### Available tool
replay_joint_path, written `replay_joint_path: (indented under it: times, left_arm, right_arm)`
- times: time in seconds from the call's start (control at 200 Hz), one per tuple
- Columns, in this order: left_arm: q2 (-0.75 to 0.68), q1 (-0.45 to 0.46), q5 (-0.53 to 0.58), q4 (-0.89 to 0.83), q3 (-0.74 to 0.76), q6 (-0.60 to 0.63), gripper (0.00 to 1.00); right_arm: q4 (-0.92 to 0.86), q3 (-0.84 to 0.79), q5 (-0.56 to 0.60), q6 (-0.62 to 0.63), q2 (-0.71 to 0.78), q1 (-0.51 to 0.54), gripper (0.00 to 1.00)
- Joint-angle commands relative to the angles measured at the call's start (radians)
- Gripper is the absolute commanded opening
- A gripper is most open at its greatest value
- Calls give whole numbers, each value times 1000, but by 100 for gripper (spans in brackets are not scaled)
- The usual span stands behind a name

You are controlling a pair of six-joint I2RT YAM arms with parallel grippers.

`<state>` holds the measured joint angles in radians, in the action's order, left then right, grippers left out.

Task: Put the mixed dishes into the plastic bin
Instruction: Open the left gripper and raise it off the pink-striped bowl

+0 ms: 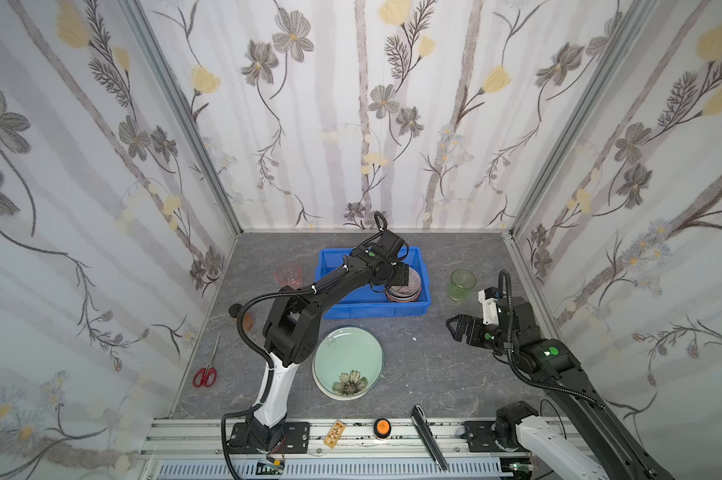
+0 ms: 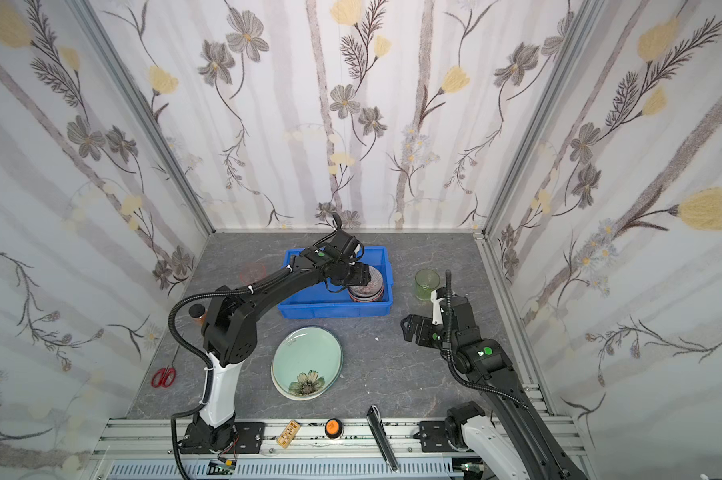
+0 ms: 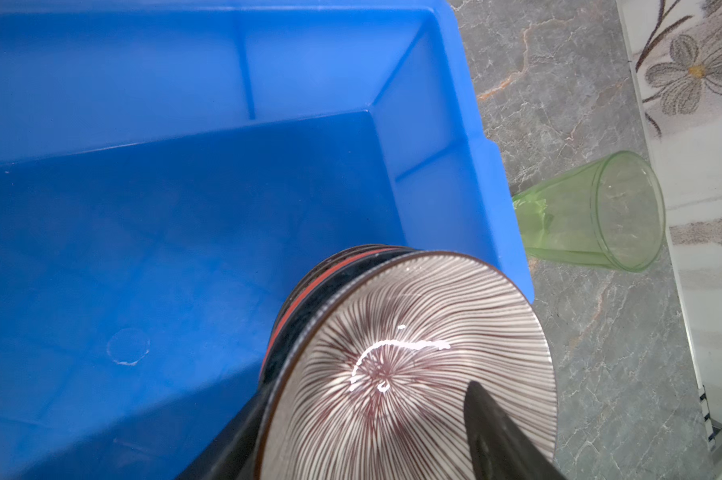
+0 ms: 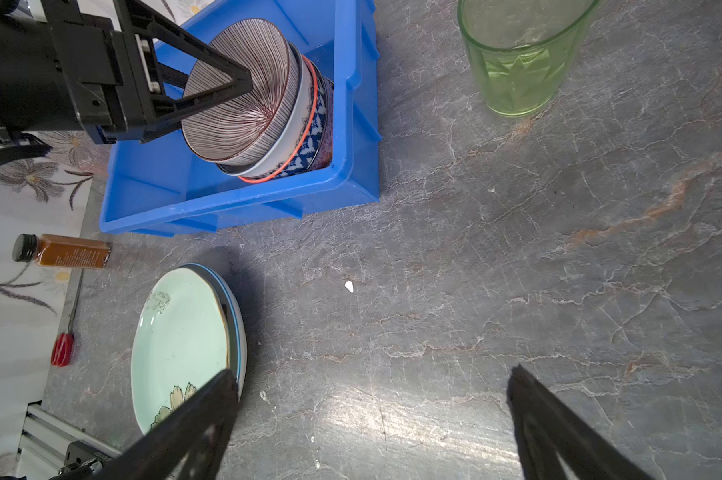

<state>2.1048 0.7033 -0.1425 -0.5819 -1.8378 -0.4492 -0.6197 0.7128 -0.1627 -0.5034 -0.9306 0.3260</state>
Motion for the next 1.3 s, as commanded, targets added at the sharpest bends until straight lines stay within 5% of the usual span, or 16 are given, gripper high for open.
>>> replay_joint_path:
  times: [0.0,0.42,1.294]
  left_arm:
    - [-2,4,0,-1,-11,-2,81]
    - [-46,4,15,-2,-6,1,100]
    - [-59,42,33,2,31,-32,100]
  right_arm:
    - [29,11,-6,7,-4,1,100]
    - [22,13,0,8,0,1,100]
    - [14,0,5,3,18,-2,100]
